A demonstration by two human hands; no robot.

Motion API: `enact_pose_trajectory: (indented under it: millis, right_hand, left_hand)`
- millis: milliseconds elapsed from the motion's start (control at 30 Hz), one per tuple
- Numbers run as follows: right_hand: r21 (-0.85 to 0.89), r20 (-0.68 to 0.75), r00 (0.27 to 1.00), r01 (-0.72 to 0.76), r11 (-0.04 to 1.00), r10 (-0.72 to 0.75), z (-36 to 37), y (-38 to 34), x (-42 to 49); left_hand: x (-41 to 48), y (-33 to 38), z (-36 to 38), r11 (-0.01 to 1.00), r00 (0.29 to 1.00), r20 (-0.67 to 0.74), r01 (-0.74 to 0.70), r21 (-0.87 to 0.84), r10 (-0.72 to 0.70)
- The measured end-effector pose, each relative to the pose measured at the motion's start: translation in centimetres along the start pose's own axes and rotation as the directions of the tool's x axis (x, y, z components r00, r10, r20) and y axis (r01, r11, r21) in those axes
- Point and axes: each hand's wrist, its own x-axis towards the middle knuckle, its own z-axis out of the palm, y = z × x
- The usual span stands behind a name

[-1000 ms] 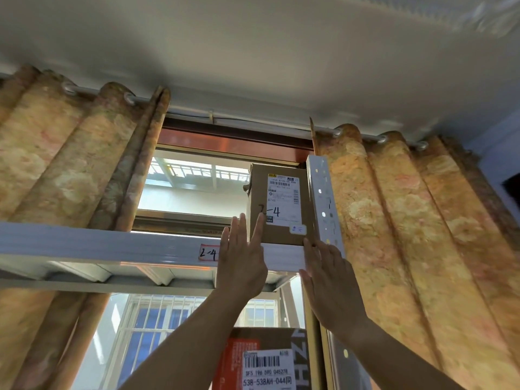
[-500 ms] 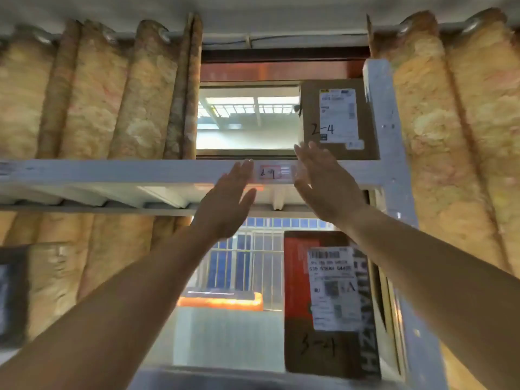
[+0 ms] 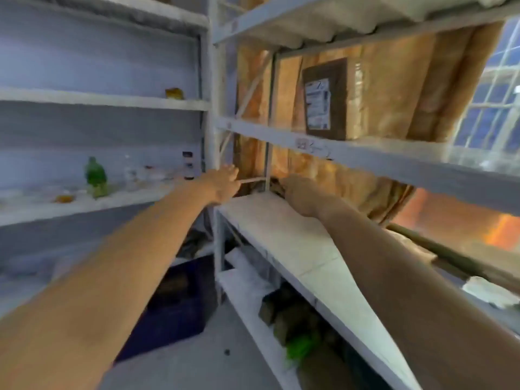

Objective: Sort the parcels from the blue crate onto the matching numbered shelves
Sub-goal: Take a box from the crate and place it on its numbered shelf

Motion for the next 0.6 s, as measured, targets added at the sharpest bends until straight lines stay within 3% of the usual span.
enact_pose_trajectory:
  millis: [100,167,467,600]
  right_hand:
    - [-0.045,0.207,0.976,0.071,0.996,-0.060,6.9,-4.2,0.7]
    - [-0.040,0.266,0.960,0.104,0.994,-0.089,9.6,-6.8,1.5]
    - [0.015,0.194,0.974,0.120,0.993,-0.120,12.8,-17.0,11.8]
    - [0.107,0.135,0.983,0.113,0.988,-0.127,17.4,-23.1,17.6]
  left_hand:
    - [-3.3,-5.3,5.1,0.992,0.992,0.119,0.034,0.125,-0.049]
    - [-3.8,-8.3,7.1,0.990,0.978,0.194,0.055,0.128,-0.079]
    - [0.2,-22.9,5.4,0.974,0.985,0.135,0.075,0.213,-0.105]
    - [0.2,-33.8,5.7,0.960,0.978,0.114,0.143,0.242,-0.174]
